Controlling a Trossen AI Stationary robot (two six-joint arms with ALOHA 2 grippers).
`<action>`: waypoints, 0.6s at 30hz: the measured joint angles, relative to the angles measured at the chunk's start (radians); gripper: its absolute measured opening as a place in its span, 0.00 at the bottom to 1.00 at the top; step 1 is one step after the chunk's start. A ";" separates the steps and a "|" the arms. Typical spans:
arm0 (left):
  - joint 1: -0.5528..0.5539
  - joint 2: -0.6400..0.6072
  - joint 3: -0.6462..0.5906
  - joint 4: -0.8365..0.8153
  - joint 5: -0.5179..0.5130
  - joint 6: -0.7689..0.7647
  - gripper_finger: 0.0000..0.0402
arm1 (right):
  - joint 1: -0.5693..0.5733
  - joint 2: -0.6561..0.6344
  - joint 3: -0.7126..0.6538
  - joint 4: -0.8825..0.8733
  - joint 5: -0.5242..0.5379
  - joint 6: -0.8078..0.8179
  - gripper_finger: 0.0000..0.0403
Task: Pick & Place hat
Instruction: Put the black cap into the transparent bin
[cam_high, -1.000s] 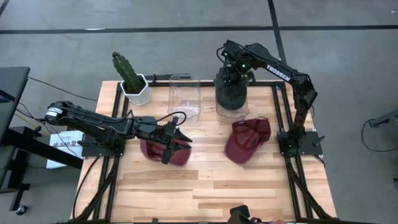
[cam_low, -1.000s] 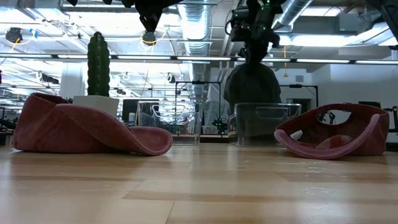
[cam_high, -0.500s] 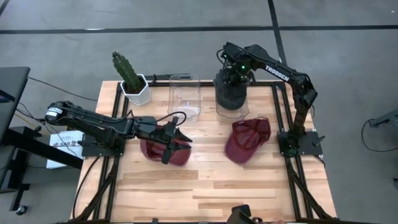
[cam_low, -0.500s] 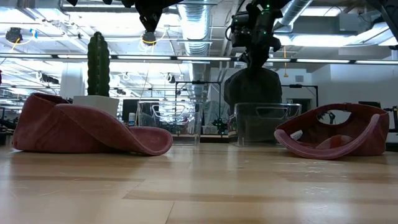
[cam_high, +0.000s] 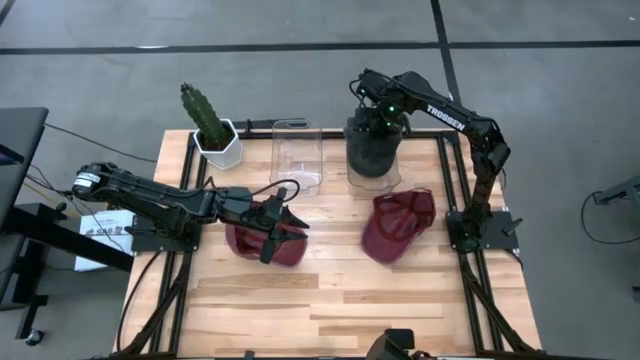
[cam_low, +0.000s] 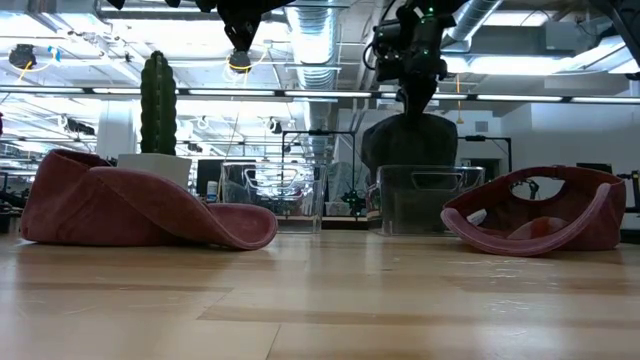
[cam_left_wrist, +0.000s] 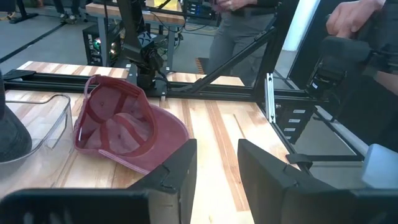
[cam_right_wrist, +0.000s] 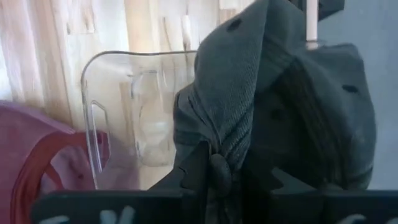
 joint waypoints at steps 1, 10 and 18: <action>0.000 0.000 0.000 0.000 0.000 0.000 0.28 | -0.002 0.000 0.000 -0.004 0.000 0.002 0.14; 0.000 0.000 0.000 0.000 0.000 0.000 0.28 | -0.019 0.000 0.000 -0.043 -0.008 0.071 0.14; 0.000 0.000 0.000 0.000 0.000 0.000 0.28 | -0.016 0.000 0.000 -0.009 -0.060 0.097 0.28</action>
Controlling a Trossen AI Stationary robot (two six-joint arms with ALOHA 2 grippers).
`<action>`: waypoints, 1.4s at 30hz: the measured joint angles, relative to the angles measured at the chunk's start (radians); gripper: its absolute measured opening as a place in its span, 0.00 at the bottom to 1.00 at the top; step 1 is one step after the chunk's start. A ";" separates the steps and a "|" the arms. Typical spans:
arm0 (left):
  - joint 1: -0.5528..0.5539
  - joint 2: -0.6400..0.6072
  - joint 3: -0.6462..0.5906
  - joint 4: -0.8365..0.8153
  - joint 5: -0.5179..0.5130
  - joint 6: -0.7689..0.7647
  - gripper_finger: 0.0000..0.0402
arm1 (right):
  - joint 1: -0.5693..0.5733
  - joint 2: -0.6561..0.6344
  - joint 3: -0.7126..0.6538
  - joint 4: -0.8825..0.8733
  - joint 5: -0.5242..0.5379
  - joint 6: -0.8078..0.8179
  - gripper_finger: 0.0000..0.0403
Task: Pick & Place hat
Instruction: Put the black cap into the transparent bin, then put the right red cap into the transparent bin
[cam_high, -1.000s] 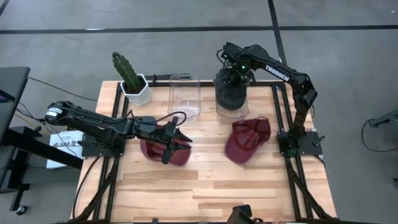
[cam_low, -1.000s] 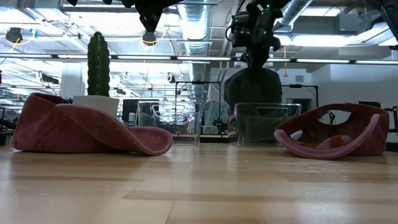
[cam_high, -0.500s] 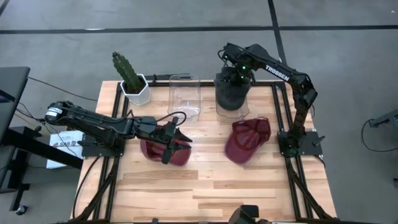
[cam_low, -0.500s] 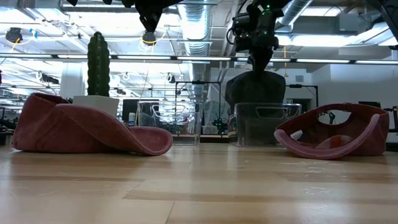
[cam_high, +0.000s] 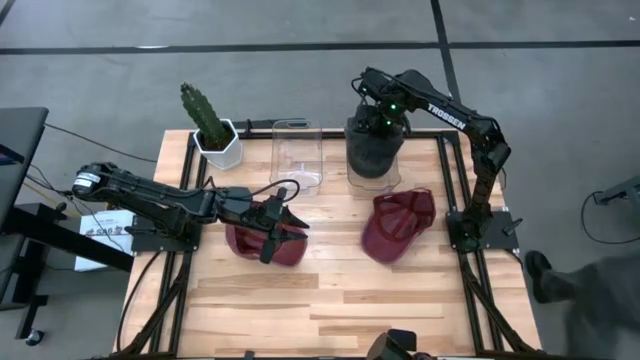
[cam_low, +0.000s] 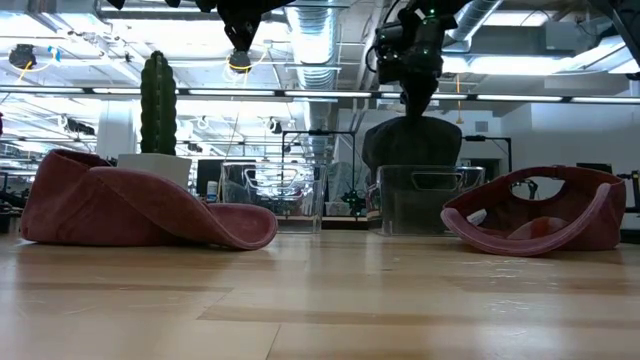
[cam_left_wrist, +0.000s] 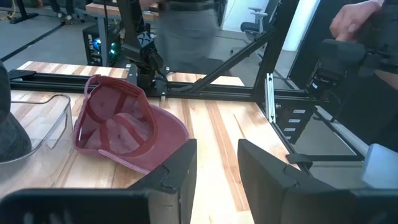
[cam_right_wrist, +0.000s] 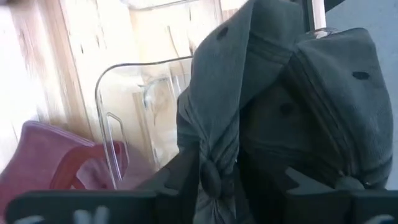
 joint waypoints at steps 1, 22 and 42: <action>0.000 0.000 0.000 0.000 0.000 0.000 0.28 | 0.000 0.000 0.000 0.001 0.000 0.009 0.31; -0.002 0.000 0.000 -0.032 0.077 -0.090 0.28 | 0.003 -0.250 0.001 -0.018 0.058 0.095 0.55; -0.154 0.000 -0.166 0.087 -0.042 -0.112 0.28 | 0.612 -0.526 -0.267 -0.022 0.060 0.556 0.42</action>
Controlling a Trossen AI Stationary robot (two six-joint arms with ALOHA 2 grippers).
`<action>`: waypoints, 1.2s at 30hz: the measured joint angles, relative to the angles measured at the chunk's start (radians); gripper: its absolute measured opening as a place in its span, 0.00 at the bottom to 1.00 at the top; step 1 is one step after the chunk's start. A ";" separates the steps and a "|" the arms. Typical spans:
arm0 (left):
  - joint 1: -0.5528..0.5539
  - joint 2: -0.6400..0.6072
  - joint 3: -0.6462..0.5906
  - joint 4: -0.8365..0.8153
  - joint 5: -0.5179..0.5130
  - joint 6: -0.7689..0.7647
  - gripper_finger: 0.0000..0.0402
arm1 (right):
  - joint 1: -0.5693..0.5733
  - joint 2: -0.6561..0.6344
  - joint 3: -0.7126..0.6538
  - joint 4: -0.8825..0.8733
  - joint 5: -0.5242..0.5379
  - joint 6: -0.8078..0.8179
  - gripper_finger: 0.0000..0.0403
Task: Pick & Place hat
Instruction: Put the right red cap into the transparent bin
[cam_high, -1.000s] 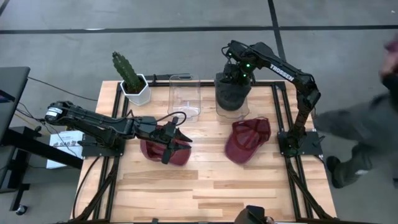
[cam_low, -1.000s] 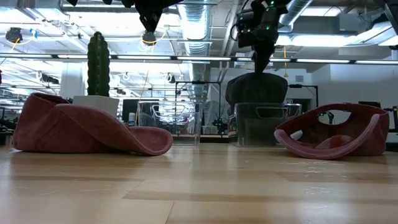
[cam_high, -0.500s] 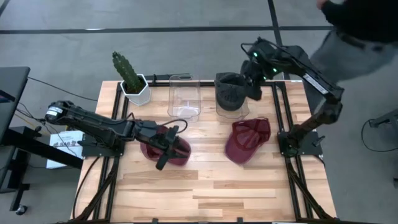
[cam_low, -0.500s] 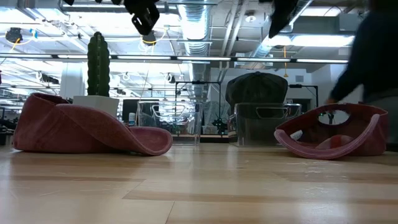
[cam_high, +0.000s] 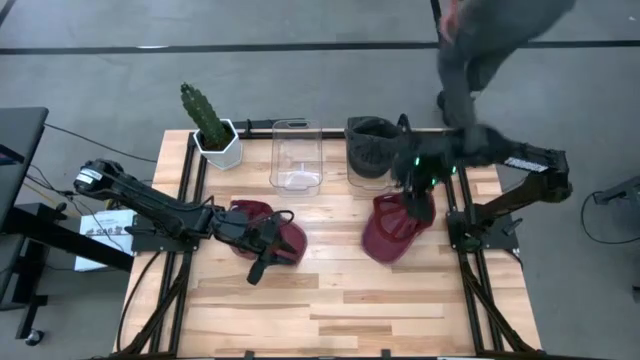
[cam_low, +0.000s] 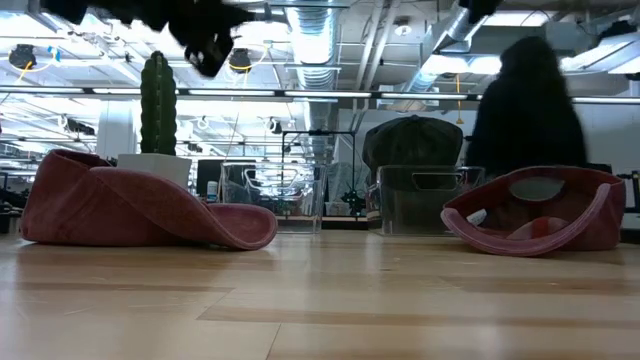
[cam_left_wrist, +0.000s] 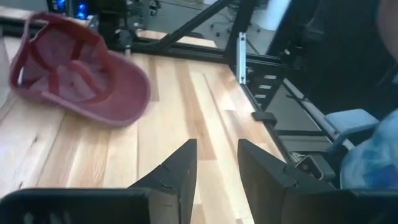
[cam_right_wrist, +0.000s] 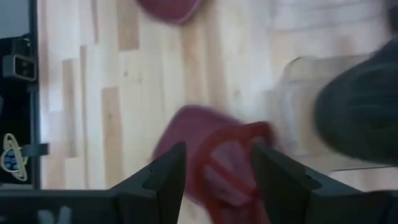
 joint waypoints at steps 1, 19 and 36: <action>0.002 0.000 -0.013 0.017 0.000 -0.007 0.28 | 0.032 -0.010 -0.045 0.030 0.000 0.033 0.41; 0.042 0.000 -0.038 0.220 0.000 -0.009 0.28 | 0.669 0.082 -0.622 0.530 0.403 0.654 0.27; 0.039 0.000 -0.038 0.233 0.001 -0.012 0.28 | 0.790 0.298 -0.624 0.416 0.386 0.788 0.24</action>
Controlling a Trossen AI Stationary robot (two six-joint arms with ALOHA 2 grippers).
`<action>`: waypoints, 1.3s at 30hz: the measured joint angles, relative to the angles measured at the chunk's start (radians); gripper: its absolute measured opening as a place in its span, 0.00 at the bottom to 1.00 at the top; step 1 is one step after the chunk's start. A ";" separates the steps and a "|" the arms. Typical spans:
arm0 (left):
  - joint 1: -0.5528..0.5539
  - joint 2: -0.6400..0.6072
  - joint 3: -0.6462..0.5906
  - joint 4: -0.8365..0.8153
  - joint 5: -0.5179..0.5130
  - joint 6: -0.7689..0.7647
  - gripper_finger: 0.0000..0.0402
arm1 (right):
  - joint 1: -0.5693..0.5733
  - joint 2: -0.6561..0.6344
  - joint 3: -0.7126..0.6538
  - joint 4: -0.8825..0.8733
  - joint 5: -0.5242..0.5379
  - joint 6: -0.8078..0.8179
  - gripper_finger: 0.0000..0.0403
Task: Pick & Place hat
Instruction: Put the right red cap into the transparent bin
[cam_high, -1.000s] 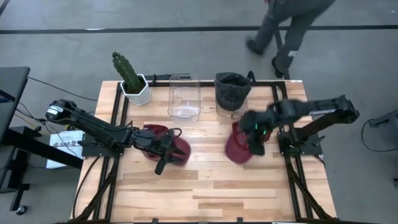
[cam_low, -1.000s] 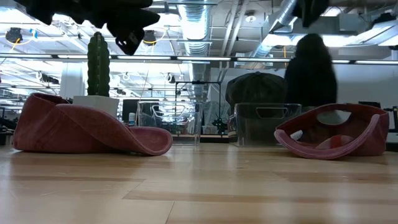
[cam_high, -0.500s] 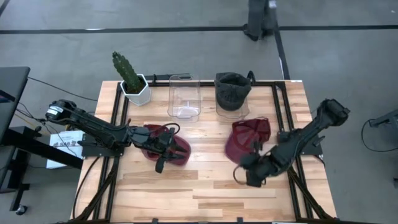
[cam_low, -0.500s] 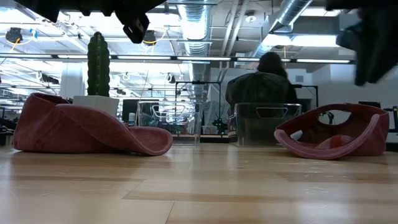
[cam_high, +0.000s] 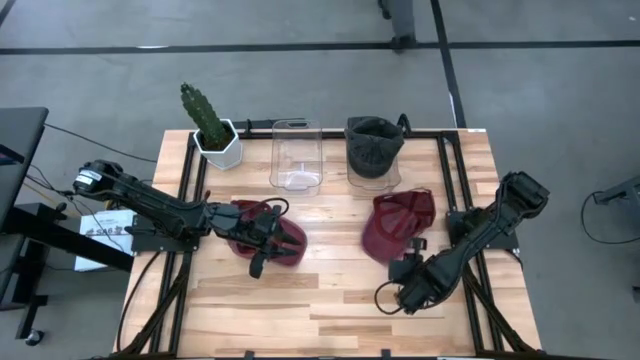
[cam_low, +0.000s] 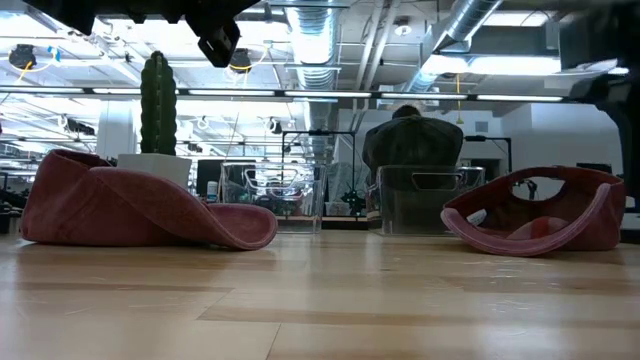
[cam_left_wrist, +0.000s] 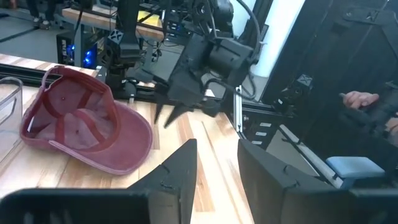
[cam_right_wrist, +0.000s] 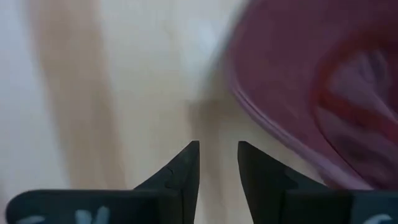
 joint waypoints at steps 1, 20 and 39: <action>0.000 0.000 0.000 0.000 0.000 0.000 0.28 | 0.000 0.000 0.000 -0.037 -0.001 0.026 0.24; -0.017 0.000 0.000 0.000 0.000 -0.007 0.28 | 0.000 -0.006 0.001 -0.085 0.007 0.062 0.19; -0.036 0.000 0.001 0.000 0.000 0.001 0.28 | -0.003 -0.007 0.059 -0.225 0.147 -0.010 0.19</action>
